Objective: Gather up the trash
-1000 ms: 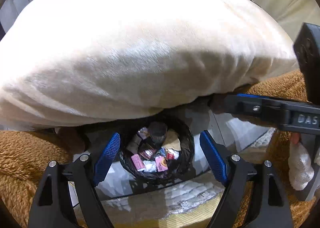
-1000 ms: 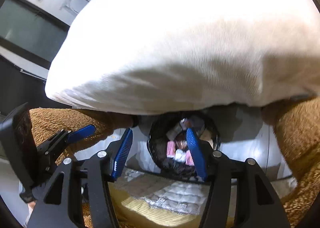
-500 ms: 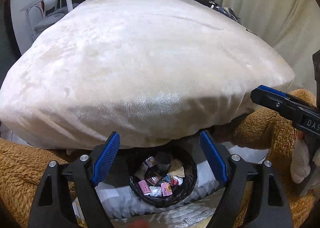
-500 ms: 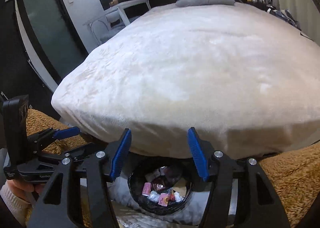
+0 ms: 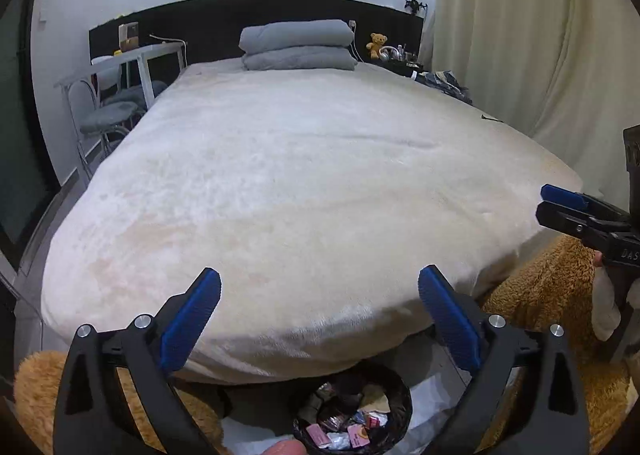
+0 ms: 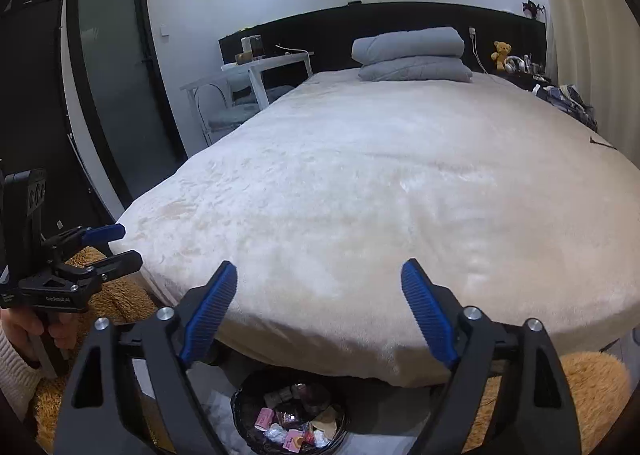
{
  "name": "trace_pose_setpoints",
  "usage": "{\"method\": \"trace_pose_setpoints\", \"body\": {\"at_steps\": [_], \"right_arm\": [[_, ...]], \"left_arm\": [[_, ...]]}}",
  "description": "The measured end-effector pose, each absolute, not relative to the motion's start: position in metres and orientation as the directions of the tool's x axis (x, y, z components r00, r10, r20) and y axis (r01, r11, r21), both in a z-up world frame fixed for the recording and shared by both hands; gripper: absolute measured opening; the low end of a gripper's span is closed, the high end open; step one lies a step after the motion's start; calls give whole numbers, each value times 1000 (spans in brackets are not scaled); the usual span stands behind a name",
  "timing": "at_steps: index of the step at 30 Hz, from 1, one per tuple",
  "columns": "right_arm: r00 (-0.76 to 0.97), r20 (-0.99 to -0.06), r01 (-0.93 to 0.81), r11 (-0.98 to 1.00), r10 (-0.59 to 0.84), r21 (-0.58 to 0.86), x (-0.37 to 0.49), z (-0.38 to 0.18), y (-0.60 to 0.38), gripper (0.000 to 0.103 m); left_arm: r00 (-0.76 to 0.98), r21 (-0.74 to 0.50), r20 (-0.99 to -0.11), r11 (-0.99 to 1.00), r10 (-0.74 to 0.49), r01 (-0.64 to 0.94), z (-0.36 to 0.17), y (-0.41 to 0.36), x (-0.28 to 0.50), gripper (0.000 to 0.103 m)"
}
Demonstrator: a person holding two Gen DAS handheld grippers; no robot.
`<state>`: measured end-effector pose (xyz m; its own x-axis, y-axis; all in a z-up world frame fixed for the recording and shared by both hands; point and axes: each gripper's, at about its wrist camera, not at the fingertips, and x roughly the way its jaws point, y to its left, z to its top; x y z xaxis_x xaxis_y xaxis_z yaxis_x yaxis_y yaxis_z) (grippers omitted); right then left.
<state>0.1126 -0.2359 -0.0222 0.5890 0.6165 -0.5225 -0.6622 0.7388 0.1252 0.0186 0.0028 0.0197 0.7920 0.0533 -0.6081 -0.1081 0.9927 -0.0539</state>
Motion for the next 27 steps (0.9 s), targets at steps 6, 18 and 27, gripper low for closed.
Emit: {"method": "trace_pose_setpoints", "body": {"at_steps": [6, 18, 27], "right_arm": [[652, -458, -669, 743, 603, 25, 120, 4, -240, 99], [667, -451, -637, 768, 594, 69, 148, 0, -251, 99], [664, -454, -650, 759, 594, 42, 143, -7, -237, 99]], "left_arm": [[814, -24, -577, 995, 64, -96, 38, 10, 22, 97], [852, -95, -523, 991, 33, -96, 30, 23, 20, 97], [859, -107, -512, 991, 19, -85, 30, 22, 18, 97]]}}
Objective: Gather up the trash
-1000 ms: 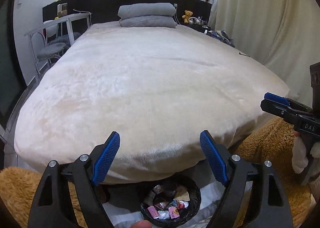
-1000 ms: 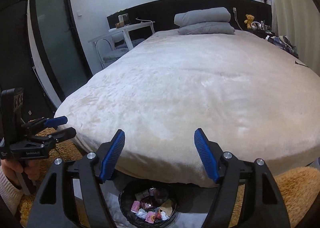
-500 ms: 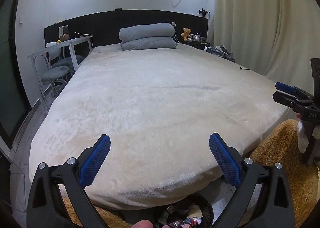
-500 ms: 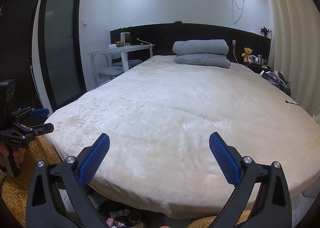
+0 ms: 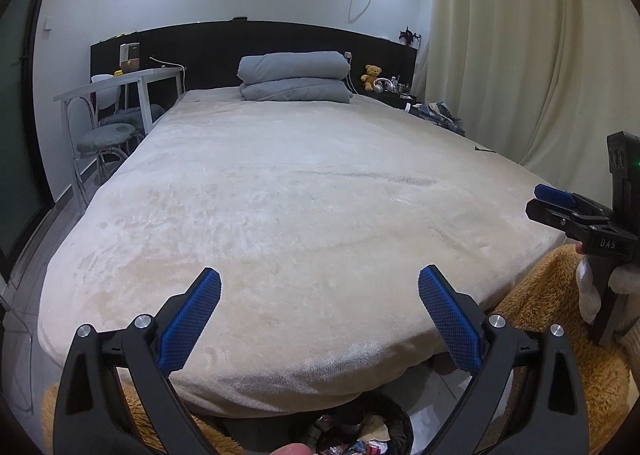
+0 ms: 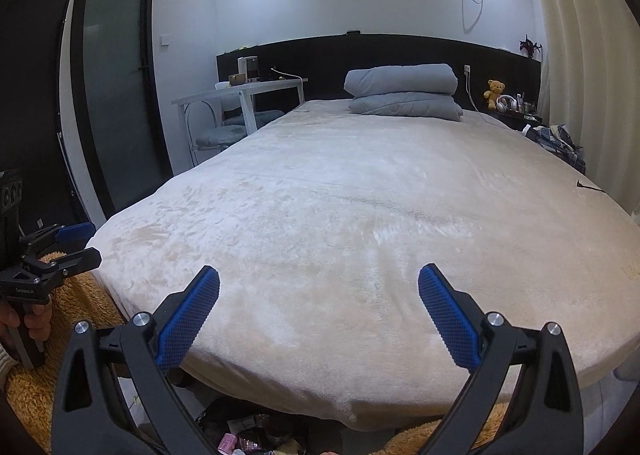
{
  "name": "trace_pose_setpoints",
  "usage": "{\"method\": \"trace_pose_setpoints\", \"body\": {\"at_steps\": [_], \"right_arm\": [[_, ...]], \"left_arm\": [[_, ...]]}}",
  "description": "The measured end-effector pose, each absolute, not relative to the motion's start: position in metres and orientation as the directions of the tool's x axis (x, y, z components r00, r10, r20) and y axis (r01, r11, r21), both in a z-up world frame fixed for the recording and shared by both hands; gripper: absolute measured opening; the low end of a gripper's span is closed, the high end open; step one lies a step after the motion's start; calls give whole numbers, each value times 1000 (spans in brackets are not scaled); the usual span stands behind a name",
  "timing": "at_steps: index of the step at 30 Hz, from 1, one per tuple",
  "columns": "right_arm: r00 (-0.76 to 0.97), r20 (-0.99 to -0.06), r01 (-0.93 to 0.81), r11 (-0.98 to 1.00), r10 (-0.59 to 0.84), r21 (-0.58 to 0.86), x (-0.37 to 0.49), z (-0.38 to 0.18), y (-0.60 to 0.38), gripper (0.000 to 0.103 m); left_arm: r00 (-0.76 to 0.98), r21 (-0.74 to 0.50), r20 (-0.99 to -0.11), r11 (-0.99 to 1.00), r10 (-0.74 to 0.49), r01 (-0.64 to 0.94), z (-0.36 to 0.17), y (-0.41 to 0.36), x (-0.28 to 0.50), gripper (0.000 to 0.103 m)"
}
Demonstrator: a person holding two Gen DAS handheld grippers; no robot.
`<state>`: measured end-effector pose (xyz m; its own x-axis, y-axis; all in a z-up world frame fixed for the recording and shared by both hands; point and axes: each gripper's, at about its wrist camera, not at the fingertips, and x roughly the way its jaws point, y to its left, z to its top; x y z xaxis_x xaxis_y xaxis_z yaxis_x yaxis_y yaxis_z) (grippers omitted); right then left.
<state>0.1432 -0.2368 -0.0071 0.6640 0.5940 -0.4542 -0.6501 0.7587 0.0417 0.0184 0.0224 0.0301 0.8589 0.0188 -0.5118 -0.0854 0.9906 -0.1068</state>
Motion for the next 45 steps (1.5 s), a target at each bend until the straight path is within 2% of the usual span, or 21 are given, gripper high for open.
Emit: {"method": "trace_pose_setpoints", "body": {"at_steps": [45], "right_arm": [[668, -493, -632, 775, 558, 20, 142, -16, -225, 99]], "left_arm": [[851, -113, -524, 987, 41, -117, 24, 27, 15, 97]]}}
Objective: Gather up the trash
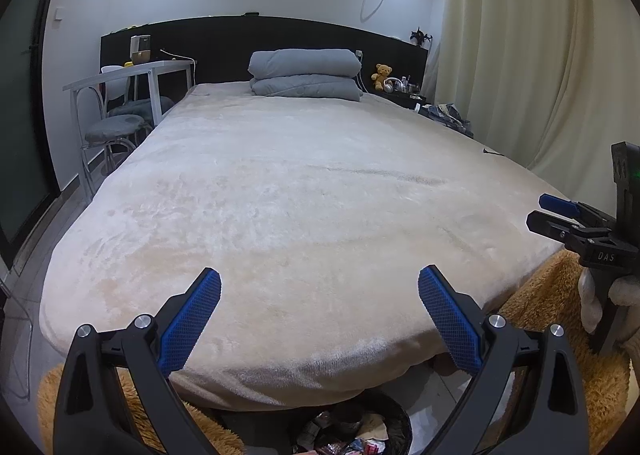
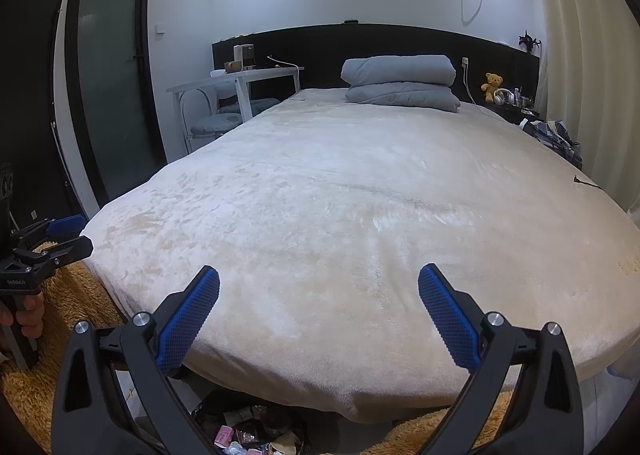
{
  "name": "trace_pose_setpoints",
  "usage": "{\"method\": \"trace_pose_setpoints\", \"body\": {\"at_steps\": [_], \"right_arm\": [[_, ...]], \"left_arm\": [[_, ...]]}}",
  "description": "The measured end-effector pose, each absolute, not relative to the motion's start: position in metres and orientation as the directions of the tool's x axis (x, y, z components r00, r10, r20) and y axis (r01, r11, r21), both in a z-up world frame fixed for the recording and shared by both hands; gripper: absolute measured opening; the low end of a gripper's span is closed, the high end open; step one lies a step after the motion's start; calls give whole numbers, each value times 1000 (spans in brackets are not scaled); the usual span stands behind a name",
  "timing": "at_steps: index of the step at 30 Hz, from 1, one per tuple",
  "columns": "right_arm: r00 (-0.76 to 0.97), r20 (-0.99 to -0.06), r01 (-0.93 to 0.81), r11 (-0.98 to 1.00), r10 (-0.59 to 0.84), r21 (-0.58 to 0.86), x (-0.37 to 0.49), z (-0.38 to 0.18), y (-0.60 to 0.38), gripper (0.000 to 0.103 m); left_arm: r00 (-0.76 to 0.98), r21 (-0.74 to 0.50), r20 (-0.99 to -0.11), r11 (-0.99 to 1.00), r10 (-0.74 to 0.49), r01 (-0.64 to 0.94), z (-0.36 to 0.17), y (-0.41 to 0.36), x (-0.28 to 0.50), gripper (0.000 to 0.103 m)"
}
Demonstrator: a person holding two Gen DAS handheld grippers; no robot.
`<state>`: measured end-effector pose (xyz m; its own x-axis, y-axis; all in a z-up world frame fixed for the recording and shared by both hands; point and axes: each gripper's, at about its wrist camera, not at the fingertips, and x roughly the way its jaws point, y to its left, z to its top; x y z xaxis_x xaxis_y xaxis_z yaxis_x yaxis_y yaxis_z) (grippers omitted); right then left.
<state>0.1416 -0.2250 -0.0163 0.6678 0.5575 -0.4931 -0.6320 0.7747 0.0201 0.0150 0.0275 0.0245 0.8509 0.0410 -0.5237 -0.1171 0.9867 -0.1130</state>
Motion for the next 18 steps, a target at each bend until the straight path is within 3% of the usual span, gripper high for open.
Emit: {"method": "trace_pose_setpoints", "body": {"at_steps": [18], "right_arm": [[670, -494, -632, 775, 555, 12, 141, -17, -225, 99]], "left_arm": [[852, -113, -523, 987, 36, -111, 22, 27, 14, 97]]}}
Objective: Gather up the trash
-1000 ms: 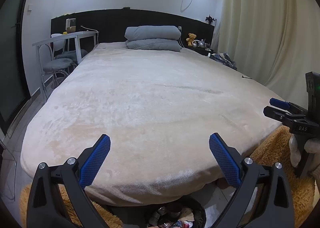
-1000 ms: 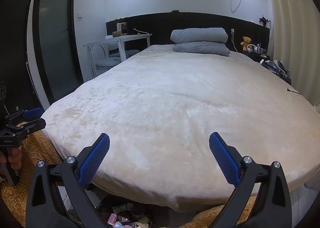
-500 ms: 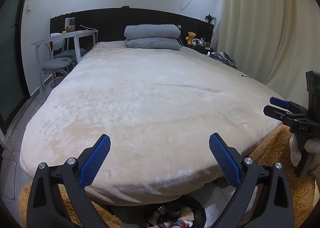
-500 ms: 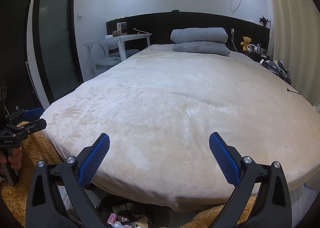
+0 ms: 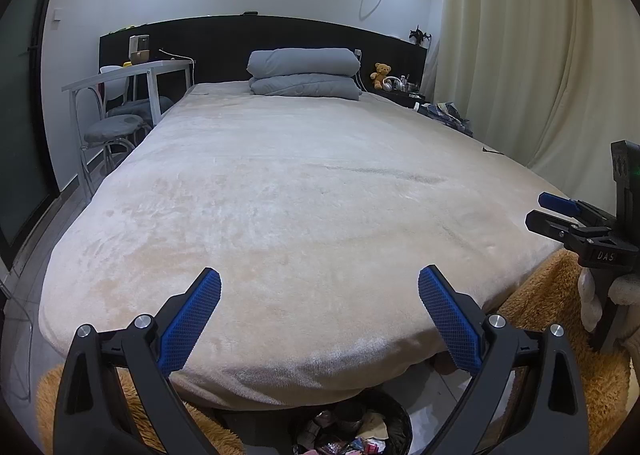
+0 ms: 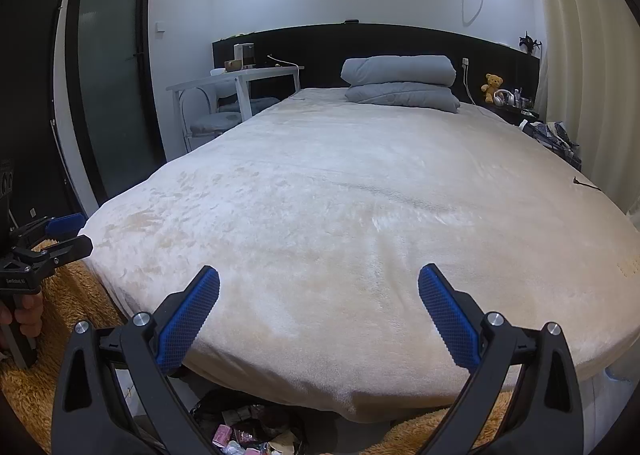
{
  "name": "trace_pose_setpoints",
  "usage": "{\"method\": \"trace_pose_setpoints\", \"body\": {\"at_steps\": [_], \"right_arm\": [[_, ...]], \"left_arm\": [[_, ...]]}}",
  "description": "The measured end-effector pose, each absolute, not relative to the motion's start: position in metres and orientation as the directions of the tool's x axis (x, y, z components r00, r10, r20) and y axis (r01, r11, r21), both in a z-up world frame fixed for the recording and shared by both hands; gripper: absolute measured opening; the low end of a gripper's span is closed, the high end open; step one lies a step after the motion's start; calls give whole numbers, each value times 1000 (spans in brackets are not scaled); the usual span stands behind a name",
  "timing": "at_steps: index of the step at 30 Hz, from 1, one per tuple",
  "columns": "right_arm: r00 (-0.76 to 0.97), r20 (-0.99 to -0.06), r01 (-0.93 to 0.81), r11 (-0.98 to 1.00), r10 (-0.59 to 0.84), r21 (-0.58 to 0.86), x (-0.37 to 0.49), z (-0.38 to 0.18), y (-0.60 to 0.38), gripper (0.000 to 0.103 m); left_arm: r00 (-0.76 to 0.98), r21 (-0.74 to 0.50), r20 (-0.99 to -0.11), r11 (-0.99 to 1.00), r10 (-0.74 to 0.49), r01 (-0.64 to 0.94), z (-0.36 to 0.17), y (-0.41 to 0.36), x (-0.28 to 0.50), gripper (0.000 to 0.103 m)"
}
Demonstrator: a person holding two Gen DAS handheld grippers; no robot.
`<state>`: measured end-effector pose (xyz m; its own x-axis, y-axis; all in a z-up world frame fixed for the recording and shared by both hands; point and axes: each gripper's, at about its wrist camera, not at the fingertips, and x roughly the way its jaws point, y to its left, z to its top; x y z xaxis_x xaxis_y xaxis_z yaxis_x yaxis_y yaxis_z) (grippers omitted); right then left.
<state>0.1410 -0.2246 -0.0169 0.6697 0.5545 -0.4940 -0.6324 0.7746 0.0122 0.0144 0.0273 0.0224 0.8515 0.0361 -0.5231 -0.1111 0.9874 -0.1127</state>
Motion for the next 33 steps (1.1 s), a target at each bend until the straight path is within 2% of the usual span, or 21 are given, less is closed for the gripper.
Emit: {"method": "trace_pose_setpoints", "body": {"at_steps": [33], "right_arm": [[674, -492, -628, 778, 551, 11, 139, -19, -223, 99]], "left_arm": [[850, -115, -527, 989, 23, -98, 20, 27, 18, 97]]}}
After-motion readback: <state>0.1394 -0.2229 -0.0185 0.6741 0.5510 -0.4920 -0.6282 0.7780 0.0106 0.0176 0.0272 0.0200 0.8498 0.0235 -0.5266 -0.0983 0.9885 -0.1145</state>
